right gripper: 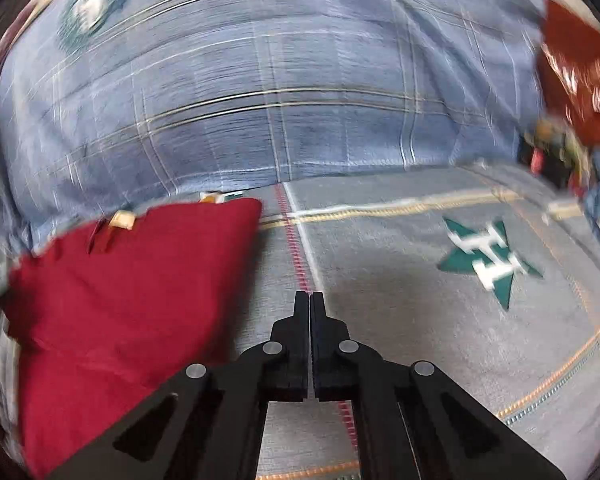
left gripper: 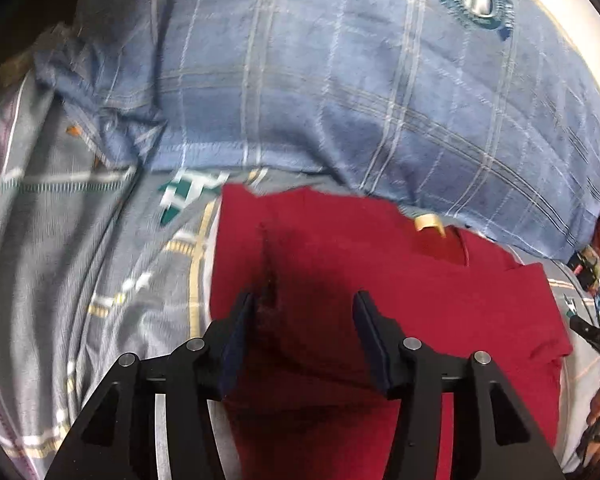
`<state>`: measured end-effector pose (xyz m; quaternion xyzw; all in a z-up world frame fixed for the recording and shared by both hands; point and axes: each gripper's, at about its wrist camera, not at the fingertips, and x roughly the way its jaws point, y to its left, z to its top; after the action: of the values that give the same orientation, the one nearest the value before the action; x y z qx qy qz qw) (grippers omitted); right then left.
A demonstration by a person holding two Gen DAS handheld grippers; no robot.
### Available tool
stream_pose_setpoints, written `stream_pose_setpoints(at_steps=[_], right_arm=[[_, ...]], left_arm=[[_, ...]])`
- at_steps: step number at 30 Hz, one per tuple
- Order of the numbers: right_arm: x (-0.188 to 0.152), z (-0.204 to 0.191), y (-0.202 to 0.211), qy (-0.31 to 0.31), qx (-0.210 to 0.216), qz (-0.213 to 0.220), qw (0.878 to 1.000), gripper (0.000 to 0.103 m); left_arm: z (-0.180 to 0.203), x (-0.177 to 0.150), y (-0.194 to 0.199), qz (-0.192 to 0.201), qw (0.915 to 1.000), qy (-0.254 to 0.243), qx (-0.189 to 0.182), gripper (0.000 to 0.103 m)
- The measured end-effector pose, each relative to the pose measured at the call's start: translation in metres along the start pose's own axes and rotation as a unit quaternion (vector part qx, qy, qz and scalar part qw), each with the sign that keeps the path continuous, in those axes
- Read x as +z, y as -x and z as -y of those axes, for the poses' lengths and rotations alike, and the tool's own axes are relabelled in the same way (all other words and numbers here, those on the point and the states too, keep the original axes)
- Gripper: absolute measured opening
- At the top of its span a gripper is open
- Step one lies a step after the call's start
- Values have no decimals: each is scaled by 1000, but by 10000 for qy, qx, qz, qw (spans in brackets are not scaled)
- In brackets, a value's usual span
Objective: Fold small clothes
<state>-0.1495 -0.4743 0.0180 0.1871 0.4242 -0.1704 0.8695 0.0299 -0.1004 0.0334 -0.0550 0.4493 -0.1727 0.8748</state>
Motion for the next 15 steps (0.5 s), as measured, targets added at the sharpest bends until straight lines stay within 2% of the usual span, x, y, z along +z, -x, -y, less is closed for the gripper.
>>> stream_pose_setpoints(at_steps=[2,3,4,5,6,7,8,9,10,14,15], right_arm=[[1,10,6,-503,602,45,9969,11],[2,7,8,-522,735,69,9959,16],[3,-2,12,-419,947,75,9946,42],[1,-13,15,-265,1134,69,9932,76],[-2,-21,15,-126,1220,77,9924,82],[-5,-30,11,-3,1171,42,9931,79],[-9,-40,2,133,1077,-110,9940,72],[-11,-45,-5,233,1027,-235,9942,56],[-16,-54,-19,443,892,-495,9938,12],[-14,-55,3,743,664,-200,9948,5],[-12,-50,9,792,417,-58,9960,4]], left_arm=[[-4,1,2,7,9999,146,-50,51],[-5,1,4,50,9999,136,-15,51],[-4,2,6,97,9999,105,32,51],[-2,2,7,147,9998,62,86,51],[-1,2,8,171,9998,29,124,51],[0,2,8,169,9998,13,134,51],[1,1,7,139,9998,8,122,51],[2,1,6,116,9999,6,111,51],[2,0,8,118,9999,4,104,51],[3,-1,17,302,9994,-68,144,52],[4,-1,17,295,9994,-111,166,53]])
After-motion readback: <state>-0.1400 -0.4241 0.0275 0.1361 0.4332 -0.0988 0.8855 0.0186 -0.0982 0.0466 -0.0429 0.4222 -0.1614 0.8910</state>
